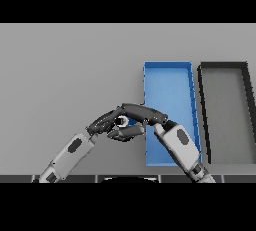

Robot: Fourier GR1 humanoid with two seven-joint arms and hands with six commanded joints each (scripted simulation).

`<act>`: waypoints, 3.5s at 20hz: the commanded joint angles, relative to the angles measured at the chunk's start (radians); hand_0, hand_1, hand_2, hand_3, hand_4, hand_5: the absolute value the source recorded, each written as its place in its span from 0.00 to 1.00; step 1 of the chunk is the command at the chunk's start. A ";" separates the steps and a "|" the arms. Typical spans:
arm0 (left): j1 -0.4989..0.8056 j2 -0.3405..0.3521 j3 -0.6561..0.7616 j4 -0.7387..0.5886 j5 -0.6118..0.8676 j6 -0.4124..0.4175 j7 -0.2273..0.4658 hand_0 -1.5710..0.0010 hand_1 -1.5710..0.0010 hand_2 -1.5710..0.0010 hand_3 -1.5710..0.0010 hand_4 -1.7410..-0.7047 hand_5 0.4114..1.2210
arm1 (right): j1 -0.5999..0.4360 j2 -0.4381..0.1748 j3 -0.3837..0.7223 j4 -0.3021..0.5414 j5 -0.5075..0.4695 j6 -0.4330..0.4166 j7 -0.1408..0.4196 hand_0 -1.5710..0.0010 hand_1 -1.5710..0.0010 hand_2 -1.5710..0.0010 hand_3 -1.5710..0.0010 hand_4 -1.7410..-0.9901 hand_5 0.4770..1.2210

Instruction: Pick up the blue pipe and place it into the blue bin.

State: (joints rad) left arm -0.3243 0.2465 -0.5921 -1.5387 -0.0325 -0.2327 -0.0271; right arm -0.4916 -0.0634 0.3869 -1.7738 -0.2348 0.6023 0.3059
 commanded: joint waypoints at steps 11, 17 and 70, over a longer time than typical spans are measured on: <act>0.020 -0.020 0.001 0.003 0.035 -0.005 0.074 1.00 1.00 1.00 1.00 0.80 0.14 | -0.085 0.012 -0.091 -0.052 -0.291 -0.097 0.231 0.00 0.00 0.00 0.00 0.17 1.00; 0.017 -0.035 -0.006 0.009 0.032 -0.002 0.100 1.00 1.00 1.00 1.00 0.80 0.11 | -0.349 -0.122 -0.207 -0.035 -0.615 -0.354 0.290 0.00 0.00 0.00 0.00 0.04 0.89; 0.044 -0.014 0.013 -0.016 0.066 -0.015 0.101 1.00 1.00 1.00 1.00 0.79 0.07 | -0.216 -0.679 0.438 0.600 -0.605 -0.706 0.228 0.99 0.99 0.99 1.00 0.82 0.26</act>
State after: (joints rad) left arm -0.2801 0.2326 -0.5796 -1.5550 0.0334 -0.2480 0.0740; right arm -0.7073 -0.7420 0.8245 -1.1741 -0.8395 -0.1037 0.5336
